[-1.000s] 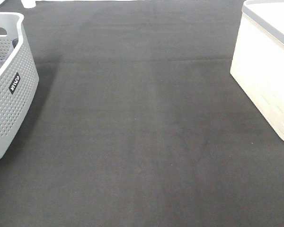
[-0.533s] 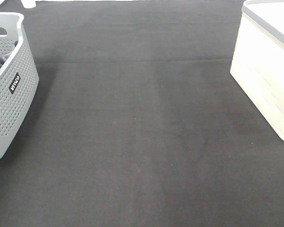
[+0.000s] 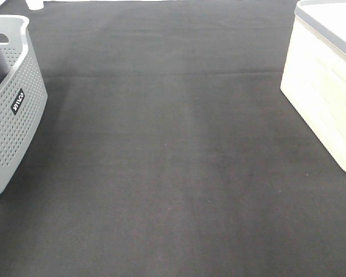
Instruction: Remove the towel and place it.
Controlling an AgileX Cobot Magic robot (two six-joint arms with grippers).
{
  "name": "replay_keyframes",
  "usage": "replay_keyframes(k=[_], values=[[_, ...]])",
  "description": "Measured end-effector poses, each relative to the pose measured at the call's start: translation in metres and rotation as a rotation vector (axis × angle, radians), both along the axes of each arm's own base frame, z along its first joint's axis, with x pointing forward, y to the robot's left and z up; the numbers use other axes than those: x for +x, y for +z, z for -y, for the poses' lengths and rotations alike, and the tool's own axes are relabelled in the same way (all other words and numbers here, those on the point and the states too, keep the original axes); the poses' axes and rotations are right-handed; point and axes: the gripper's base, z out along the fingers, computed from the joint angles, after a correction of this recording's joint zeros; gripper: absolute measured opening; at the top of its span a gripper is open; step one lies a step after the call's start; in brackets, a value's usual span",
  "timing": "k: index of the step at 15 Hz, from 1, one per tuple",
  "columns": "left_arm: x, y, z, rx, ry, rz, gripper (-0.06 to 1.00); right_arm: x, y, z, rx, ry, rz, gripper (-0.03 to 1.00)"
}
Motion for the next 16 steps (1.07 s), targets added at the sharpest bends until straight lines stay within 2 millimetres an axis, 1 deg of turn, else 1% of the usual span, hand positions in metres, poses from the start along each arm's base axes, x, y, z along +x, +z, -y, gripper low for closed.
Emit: replay_keyframes(k=[1, 3, 5, 7, 10, 12, 16], values=[[-0.003, 0.008, 0.013, -0.005, -0.047, 0.031, 0.0, 0.004, 0.004, -0.005, 0.035, 0.059, 0.014, 0.84], [-0.009, 0.023, 0.036, -0.023, -0.135, 0.091, 0.0, 0.013, 0.01, -0.011, 0.052, 0.134, 0.057, 0.84], [-0.011, 0.033, 0.061, -0.042, -0.228, 0.122, 0.0, 0.026, 0.014, -0.015, 0.063, 0.194, 0.084, 0.84], [-0.007, 0.038, 0.086, -0.056, -0.31, 0.131, 0.0, 0.036, 0.016, -0.021, 0.112, 0.27, 0.073, 0.84], [-0.004, 0.037, 0.125, -0.076, -0.433, 0.125, 0.0, 0.048, 0.018, -0.026, 0.142, 0.34, 0.088, 0.84], [-0.003, 0.032, 0.151, -0.086, -0.502, 0.121, 0.0, 0.057, 0.02, -0.029, 0.167, 0.376, 0.115, 0.84], [0.003, 0.014, 0.191, -0.093, -0.584, 0.101, 0.0, 0.089, 0.017, -0.032, 0.21, 0.407, 0.125, 0.84]])
